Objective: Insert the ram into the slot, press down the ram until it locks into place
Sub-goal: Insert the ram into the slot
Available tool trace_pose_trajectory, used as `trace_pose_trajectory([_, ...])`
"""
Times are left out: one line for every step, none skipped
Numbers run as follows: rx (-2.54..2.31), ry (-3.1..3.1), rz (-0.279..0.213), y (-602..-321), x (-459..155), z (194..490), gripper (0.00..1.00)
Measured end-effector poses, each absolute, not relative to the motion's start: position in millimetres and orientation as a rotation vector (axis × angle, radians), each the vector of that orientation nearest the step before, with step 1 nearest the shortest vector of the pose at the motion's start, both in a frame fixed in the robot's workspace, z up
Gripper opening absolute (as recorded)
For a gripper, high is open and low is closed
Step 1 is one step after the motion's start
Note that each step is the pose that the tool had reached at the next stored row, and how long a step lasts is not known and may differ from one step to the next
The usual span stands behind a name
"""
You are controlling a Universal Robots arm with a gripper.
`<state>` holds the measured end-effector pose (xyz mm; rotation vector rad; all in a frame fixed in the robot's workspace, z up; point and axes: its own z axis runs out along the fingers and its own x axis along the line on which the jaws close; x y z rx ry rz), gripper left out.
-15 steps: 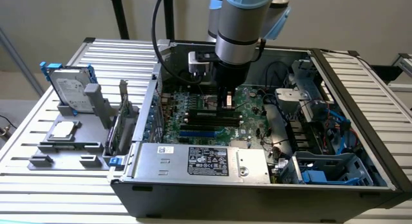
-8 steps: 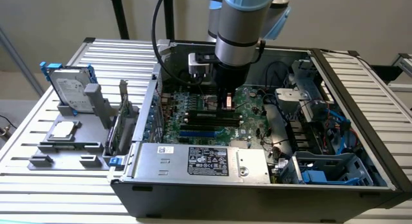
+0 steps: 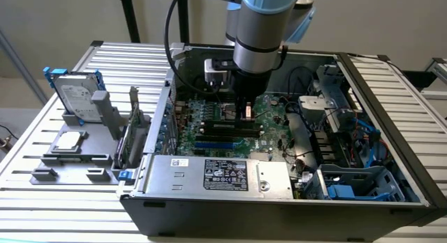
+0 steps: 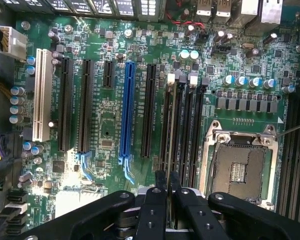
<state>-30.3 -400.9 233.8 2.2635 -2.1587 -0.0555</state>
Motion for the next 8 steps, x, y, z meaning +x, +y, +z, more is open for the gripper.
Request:
trace_pose_trajectory([2.264,-2.159,-0.056,-400.9,-30.3,233.4,0.14])
trace_pose_trajectory([2.264,-2.159,-0.055,-401.0,-30.3,233.0,0.14])
trace_pose_trajectory([2.264,-2.159,-0.056,-401.0,-30.3,232.6,0.14])
trace_pose_trajectory([2.264,-2.159,-0.056,-401.1,-30.3,232.3,0.14])
trace_pose_trajectory([2.263,-2.159,-0.055,-401.2,-30.3,231.9,0.14])
trace_pose_trajectory([2.263,-2.159,-0.055,-401.2,-30.3,231.5,0.14])
trace_pose_trajectory([2.264,-2.159,-0.056,-401.2,-30.2,231.1,0.14])
trace_pose_trajectory([2.264,-2.159,-0.056,-401.3,-30.2,230.6,0.14])
